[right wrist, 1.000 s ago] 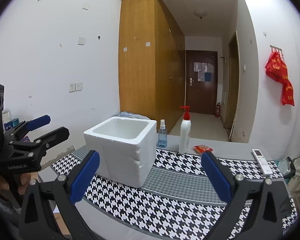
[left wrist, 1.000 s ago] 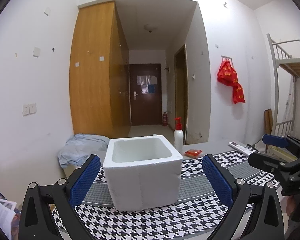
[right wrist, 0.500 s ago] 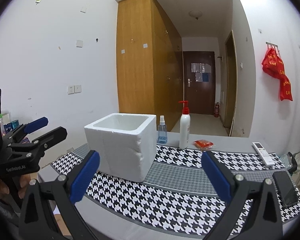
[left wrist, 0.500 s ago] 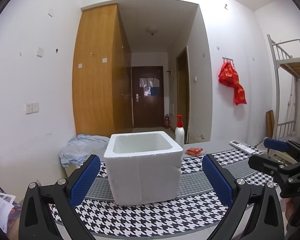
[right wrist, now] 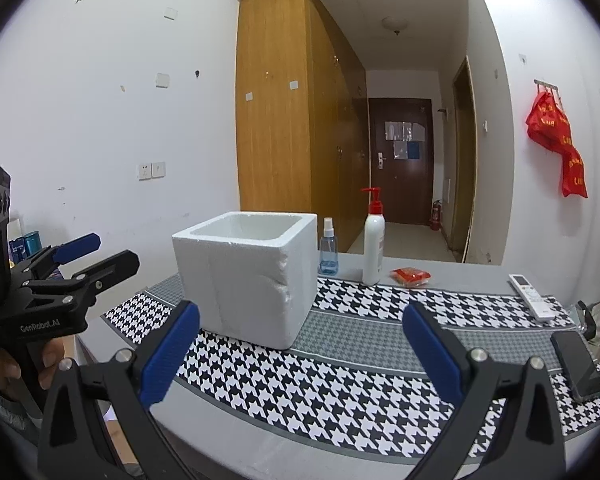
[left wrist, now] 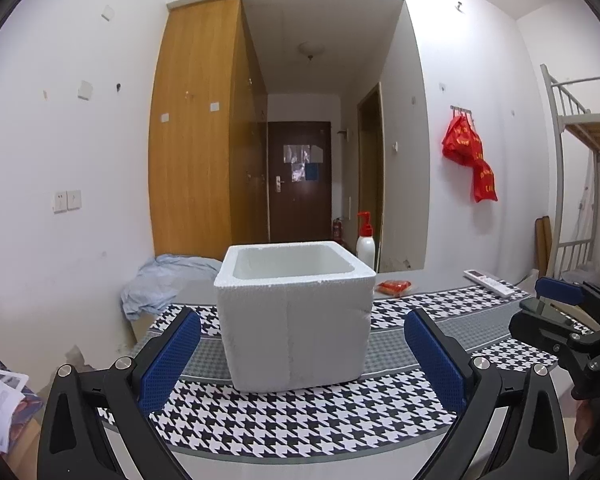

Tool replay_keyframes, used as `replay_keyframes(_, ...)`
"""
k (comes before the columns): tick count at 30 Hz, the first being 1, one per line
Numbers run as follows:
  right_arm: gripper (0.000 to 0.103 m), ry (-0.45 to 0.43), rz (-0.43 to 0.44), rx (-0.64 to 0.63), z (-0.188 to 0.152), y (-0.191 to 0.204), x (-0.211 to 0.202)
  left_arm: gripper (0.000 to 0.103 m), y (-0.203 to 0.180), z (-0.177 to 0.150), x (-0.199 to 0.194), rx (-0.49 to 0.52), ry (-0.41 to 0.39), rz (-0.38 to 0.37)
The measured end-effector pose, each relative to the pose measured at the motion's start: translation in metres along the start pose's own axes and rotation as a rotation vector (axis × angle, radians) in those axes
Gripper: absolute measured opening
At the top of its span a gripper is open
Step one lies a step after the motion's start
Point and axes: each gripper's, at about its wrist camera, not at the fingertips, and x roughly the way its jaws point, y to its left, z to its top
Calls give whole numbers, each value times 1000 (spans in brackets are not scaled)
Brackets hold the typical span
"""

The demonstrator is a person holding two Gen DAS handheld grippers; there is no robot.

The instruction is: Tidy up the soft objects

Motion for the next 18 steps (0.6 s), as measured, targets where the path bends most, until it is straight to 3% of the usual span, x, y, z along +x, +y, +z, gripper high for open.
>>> replay_keyframes(18,103,16,-12,2,-1,0,5,102,-1,-3,-4,14,6,-9)
